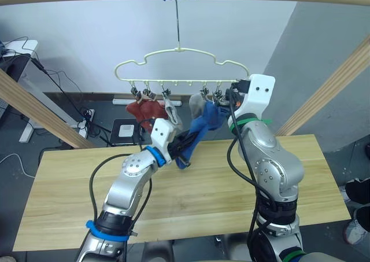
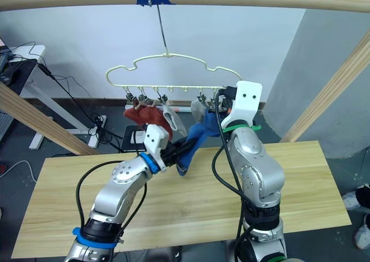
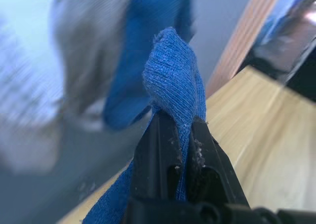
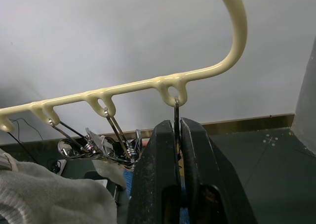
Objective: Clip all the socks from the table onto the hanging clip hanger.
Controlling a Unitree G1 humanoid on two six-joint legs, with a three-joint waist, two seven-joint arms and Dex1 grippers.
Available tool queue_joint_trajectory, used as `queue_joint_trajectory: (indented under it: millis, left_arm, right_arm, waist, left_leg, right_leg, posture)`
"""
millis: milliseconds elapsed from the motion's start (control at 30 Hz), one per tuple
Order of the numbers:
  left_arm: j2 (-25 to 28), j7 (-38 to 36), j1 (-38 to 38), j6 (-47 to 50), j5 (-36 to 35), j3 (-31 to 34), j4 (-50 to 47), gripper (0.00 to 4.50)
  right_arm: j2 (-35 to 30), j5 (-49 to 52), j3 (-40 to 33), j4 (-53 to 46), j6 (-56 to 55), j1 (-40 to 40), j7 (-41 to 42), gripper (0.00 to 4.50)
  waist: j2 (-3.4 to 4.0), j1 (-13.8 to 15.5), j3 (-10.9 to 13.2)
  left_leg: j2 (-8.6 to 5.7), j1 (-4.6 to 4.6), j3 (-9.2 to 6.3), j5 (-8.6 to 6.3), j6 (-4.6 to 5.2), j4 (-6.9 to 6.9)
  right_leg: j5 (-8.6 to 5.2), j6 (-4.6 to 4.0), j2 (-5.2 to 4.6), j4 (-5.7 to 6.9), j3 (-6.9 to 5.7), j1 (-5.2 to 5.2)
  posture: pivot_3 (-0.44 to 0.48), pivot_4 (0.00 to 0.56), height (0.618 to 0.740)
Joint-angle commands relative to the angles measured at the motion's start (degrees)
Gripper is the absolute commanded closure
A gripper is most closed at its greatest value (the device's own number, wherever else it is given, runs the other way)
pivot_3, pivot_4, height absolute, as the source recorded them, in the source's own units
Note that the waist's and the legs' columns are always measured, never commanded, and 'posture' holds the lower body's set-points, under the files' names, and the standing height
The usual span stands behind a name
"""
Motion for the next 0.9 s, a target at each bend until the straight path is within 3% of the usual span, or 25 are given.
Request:
queue_joint_trajectory:
  millis: [33, 367, 900]
  left_arm:
    - [-3.2, 0.2, -3.1, -2.9, 1.0, -2.3, 2.9, 4.47]
    - [-10.6, 1.2, -11.4, -9.4, 3.9, -3.5, 16.1, 4.47]
    - [-14.7, 2.1, -14.9, -14.1, 4.8, -2.6, 21.8, 4.47]
  right_arm:
    - [1.3, -0.4, -0.7, -3.6, 0.9, -1.8, -0.7, 4.50]
    - [1.6, -0.6, -0.5, -5.5, 2.5, -2.1, -1.2, 4.50]
    - [0.7, -1.9, 0.4, -6.7, 3.6, -1.4, -1.5, 4.50]
  waist:
    - [0.00, 0.0, 0.0]
    - [0.00, -0.6, 0.0]
    - [0.00, -1.9, 0.0]
  left_leg:
    - [-0.01, -0.09, 0.00, 0.00, 0.00, 0.03]
    - [-0.03, -0.24, 0.02, 0.00, 0.01, 0.08]
    - [-0.03, -0.30, 0.01, 0.01, 0.01, 0.12]
  right_leg:
    - [0.00, 0.00, 0.00, 0.02, -0.02, -0.07]
    - [0.02, 0.02, 0.03, 0.06, 0.02, -0.25]
    - [0.02, 0.03, 0.04, 0.10, 0.03, -0.29]
  posture:
    - [-0.231, 0.274, 0.740]
    - [-0.259, 0.269, 0.740]
    - [-0.297, 0.269, 0.740]
